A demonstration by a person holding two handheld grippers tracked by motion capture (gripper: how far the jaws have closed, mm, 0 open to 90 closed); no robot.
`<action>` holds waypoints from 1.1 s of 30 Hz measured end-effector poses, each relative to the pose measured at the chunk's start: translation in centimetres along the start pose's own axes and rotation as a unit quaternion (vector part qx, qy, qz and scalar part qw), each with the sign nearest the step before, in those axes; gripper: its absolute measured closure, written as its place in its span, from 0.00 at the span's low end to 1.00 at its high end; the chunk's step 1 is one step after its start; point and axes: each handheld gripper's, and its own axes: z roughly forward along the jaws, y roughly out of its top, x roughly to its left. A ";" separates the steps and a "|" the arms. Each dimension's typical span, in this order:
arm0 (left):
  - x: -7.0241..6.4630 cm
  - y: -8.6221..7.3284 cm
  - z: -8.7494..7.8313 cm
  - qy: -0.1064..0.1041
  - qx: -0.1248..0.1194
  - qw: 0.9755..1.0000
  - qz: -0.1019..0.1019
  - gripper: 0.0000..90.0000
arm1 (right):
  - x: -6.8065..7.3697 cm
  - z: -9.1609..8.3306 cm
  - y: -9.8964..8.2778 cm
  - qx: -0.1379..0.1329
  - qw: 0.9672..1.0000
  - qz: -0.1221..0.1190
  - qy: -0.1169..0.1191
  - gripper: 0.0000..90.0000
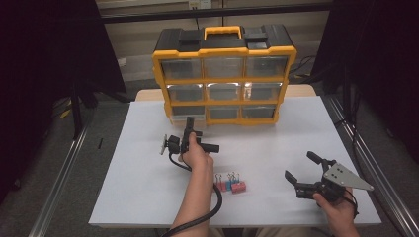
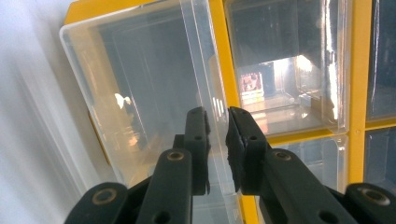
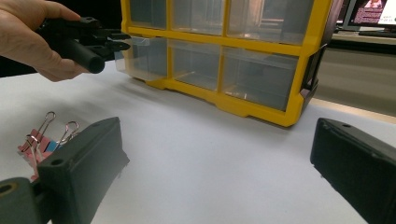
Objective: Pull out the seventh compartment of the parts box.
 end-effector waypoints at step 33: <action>0.3 0.2 -1.2 -0.011 0.006 1.000 0.011 0.87 | 0.0 0.0 0.0 -0.002 1.000 -0.002 -0.003 0.03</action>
